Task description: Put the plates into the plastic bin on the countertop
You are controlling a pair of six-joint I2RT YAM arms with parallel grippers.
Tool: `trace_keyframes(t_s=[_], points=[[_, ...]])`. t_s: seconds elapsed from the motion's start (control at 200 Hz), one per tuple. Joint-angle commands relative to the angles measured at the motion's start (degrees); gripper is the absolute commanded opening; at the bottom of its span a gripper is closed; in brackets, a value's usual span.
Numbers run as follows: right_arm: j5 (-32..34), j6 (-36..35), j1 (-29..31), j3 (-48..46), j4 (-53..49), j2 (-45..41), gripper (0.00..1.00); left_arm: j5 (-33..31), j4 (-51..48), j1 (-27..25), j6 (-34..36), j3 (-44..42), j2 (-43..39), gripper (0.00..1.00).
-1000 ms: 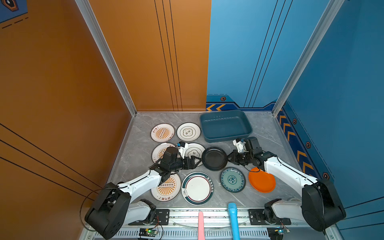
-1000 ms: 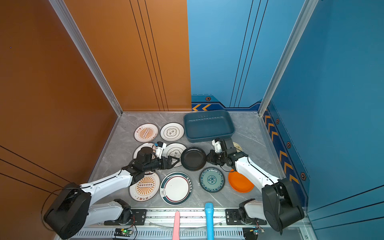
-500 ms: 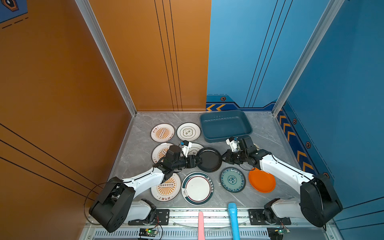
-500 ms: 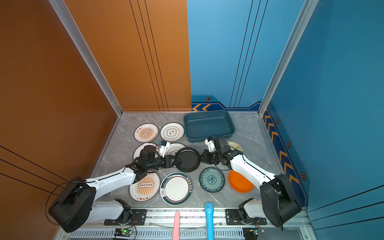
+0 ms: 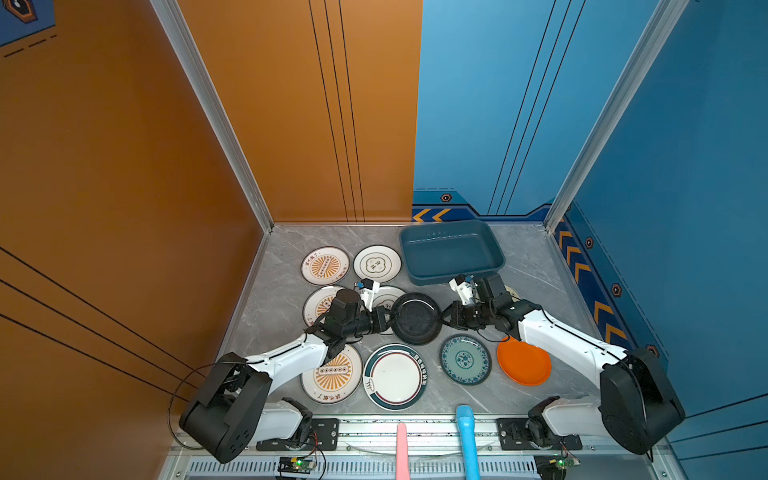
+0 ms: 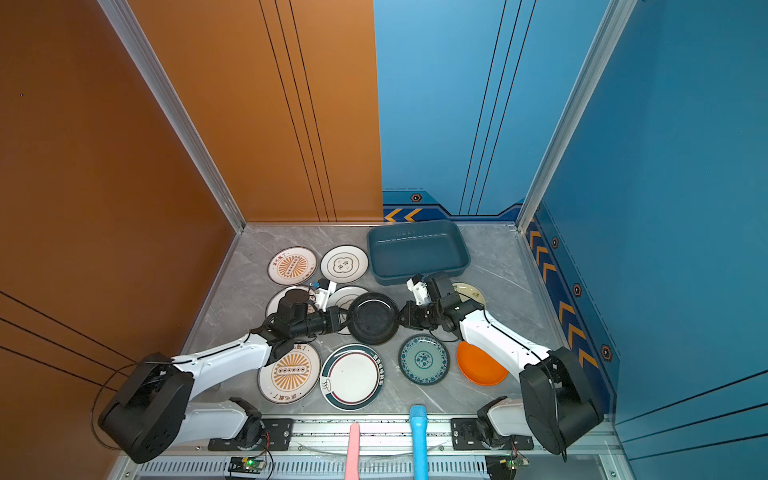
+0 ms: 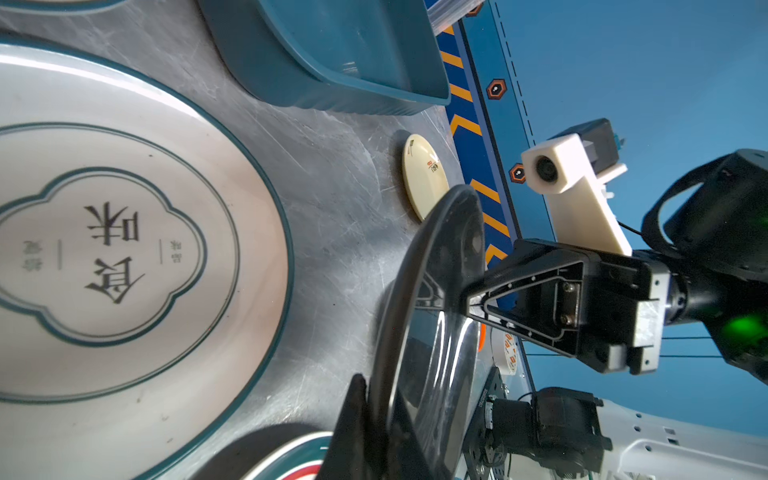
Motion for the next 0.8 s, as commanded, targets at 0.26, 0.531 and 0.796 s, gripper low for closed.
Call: trace_keyframes(t_s=[0.26,0.531,0.796], points=[[-12.09,1.89,0.60,-4.34,19.56,0.28,0.33,8.72,9.26,0.14,-2.27,-1.54,0.30,0.00],[-12.99,2.87,0.88,-5.08,21.08,0.51,0.08,8.94,9.25,0.73,-2.09,-1.35,1.83,0.00],[-9.26,0.18,-0.32,-0.68,11.42,0.33,0.00,7.78,7.85,1.41,-0.73,-2.37,0.08,0.37]])
